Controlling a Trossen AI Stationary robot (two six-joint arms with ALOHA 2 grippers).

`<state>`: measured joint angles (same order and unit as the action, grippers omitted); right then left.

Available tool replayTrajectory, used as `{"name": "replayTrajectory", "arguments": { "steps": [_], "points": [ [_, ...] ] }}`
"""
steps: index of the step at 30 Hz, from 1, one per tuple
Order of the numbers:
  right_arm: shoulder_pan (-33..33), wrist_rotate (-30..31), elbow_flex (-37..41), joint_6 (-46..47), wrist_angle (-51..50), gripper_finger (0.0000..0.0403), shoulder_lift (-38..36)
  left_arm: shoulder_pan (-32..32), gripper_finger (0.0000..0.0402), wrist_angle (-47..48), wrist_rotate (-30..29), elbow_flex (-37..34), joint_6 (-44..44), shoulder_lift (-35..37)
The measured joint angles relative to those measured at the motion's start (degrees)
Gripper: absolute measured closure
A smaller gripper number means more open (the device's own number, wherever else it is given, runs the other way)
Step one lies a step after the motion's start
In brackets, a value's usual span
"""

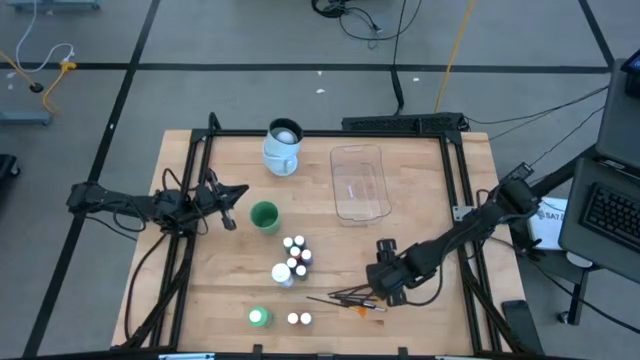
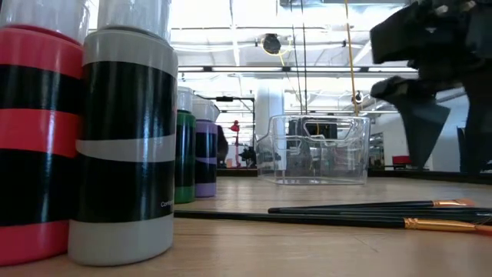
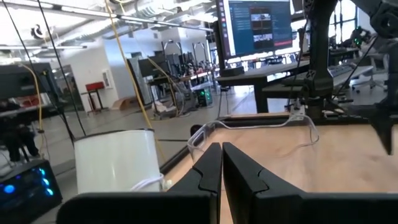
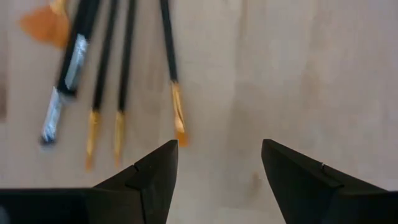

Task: Pick & Place Paint Supplies
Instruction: Put the gold paintbrush into the green cup

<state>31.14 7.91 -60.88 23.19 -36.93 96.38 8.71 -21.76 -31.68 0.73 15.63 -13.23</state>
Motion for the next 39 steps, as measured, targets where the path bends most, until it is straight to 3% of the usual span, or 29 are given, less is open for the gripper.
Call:
{"name": "replayTrajectory", "arguments": {
  "steps": [18,39],
  "points": [
    [1.18,-1.69,-0.2,1.65,4.0,0.0203,6.11,0.0,0.0382,-1.99,0.02,0.0,3.47,0.02],
    [1.09,-3.74,0.03,1.21,5.2,0.033,6.33,0.0,0.0382,-1.9,0.0,0.0,3.73,0.02]
  ]
}}
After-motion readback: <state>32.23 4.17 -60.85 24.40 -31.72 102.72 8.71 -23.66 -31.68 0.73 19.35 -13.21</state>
